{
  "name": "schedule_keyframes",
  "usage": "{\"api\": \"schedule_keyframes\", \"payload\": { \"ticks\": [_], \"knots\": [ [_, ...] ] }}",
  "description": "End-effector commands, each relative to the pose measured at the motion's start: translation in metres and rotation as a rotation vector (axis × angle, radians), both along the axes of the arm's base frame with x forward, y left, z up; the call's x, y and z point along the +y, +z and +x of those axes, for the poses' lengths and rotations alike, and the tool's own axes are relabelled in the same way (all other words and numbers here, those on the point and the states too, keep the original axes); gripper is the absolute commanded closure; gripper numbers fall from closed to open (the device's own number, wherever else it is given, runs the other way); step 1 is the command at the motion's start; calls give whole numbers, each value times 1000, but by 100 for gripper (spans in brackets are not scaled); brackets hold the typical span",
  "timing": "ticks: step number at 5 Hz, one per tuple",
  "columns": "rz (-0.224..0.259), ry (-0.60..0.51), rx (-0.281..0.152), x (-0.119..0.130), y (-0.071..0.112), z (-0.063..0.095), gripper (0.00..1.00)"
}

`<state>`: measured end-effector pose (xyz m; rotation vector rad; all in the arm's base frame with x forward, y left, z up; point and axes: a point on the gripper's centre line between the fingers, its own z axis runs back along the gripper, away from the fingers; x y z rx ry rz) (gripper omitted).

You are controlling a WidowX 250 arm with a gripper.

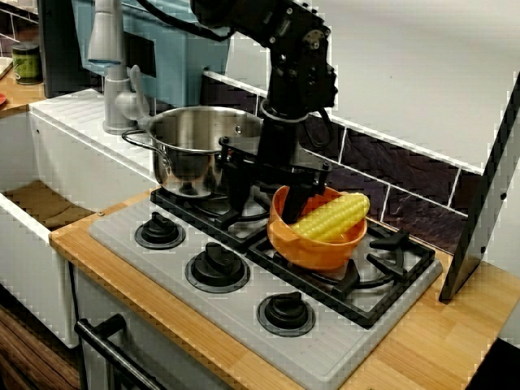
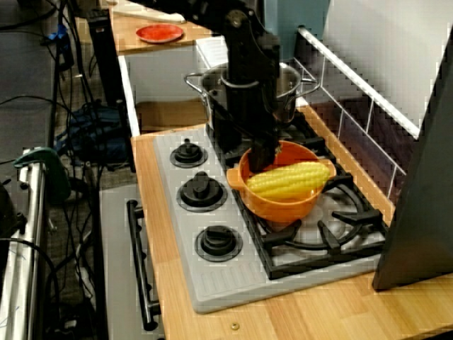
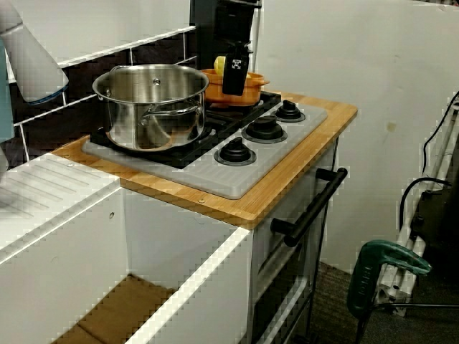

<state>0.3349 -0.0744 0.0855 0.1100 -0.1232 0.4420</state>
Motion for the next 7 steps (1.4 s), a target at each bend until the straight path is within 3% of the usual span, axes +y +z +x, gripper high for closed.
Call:
{"api": "schedule_keyframes", "payload": {
  "ticks": [1,3,5,7],
  "knots": [
    [-60,30,-97,17,53,-9,0],
    [-81,37,-133,28,72,-19,0],
    [-45,46,-162,47,73,-16,0],
    [-26,24,-152,70,86,-11,0]
  ]
}}
